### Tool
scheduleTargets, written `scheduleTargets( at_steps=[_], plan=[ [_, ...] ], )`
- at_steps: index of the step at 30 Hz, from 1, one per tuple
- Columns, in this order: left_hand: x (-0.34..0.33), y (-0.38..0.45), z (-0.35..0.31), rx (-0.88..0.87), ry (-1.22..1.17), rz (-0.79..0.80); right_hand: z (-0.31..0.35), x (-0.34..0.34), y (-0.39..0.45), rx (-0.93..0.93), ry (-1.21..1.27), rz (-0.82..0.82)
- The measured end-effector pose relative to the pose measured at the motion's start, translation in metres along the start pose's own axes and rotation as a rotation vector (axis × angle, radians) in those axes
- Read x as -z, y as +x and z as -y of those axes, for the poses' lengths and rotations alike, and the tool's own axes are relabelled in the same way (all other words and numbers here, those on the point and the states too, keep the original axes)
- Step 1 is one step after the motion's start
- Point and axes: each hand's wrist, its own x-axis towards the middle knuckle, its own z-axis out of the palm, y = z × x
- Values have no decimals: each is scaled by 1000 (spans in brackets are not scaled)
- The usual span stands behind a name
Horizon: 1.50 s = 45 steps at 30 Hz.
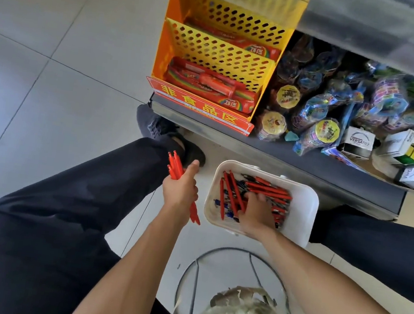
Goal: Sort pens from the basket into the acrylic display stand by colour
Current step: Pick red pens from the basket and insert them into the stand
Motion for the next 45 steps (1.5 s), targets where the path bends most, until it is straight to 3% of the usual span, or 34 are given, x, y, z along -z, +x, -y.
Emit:
scheduleTargets(
  at_steps=[3, 11, 17, 24, 31, 37, 45],
  plan=[
    [7, 4, 3, 26, 25, 25, 0, -1, 8, 14, -75, 28],
    [12, 7, 12, 46, 65, 104, 11, 2, 24, -122, 11, 131],
    [5, 9, 7, 44, 82, 148, 9, 9, 14, -111, 68, 237],
    [-8, 1, 8, 10, 162, 192, -1, 32, -19, 10, 220, 243],
    [-19, -28, 6, -93, 219, 236, -3, 55, -57, 121, 705, 212],
    [-30, -52, 4, -184, 254, 272, 9, 66, -92, 327, 705, 280],
    [-30, -41, -3, -252, 277, 193, 18, 58, -93, 255, 715, 308]
  ],
)
